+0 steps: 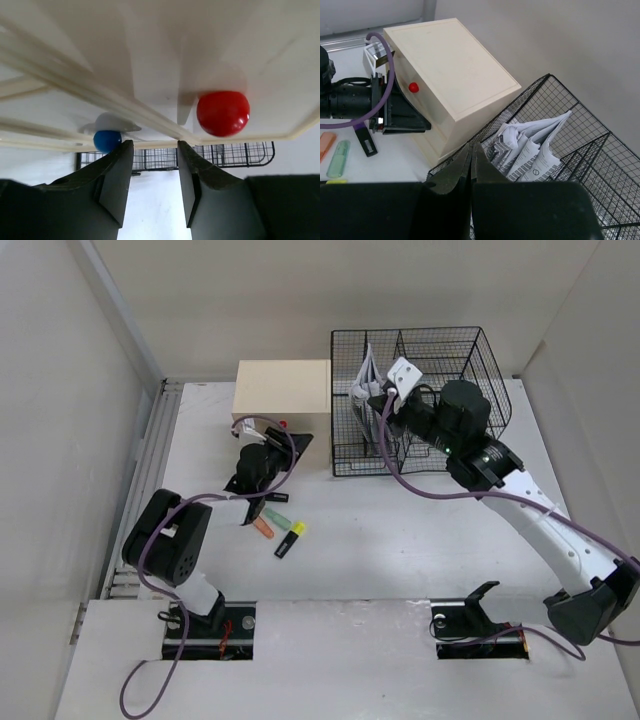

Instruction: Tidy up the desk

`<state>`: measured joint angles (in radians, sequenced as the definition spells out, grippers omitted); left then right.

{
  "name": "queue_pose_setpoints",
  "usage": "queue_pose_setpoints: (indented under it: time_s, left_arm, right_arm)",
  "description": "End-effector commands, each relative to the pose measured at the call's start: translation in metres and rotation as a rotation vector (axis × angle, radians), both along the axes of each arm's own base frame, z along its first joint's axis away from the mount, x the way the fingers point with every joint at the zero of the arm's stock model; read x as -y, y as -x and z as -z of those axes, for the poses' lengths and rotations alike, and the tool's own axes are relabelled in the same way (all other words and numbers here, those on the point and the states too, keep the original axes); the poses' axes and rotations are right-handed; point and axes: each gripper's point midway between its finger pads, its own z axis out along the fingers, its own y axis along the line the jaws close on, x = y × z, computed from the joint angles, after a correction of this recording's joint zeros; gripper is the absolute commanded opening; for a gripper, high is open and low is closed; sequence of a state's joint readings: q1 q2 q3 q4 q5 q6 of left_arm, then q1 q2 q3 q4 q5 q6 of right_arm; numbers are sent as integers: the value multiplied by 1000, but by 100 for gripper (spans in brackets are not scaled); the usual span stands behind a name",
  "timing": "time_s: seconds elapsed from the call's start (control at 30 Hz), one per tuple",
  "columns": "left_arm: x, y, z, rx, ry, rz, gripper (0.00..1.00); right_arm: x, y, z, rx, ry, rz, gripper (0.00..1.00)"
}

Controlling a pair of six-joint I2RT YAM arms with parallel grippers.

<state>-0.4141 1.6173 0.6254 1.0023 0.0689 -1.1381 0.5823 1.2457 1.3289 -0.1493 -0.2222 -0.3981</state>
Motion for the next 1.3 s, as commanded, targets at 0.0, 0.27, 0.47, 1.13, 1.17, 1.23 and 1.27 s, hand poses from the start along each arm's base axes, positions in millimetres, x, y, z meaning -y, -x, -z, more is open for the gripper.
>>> queue_pose_setpoints:
  time_s: [0.0,0.27,0.47,1.13,1.17,1.23,1.27]
  left_arm:
    - [-13,7,-8,-2,-46,-65,38]
    - [-29,27,4,-42,-62,-99,36]
    - [-19,10,13,-59,-74,-73,36]
    - [-32,-2,4,-14,-90,-93,36]
    - [-30,1,-3,10,-77,-79,36]
    - [-31,2,-6,23,-71,-80,35]
    - [-29,3,-6,23,-70,-69,35]
  right_arm:
    - [3,5,-13,22,-41,-11,2]
    - [-1,5,-9,6,-43,-28,2]
    - [-1,5,-9,6,-43,-28,2]
    - [-4,-6,11,-28,-12,-28,2]
    - [-4,-6,11,-28,-12,-28,2]
    - [-4,-6,11,-28,-12,-28,2]
    - [-4,-6,11,-28,-12,-28,2]
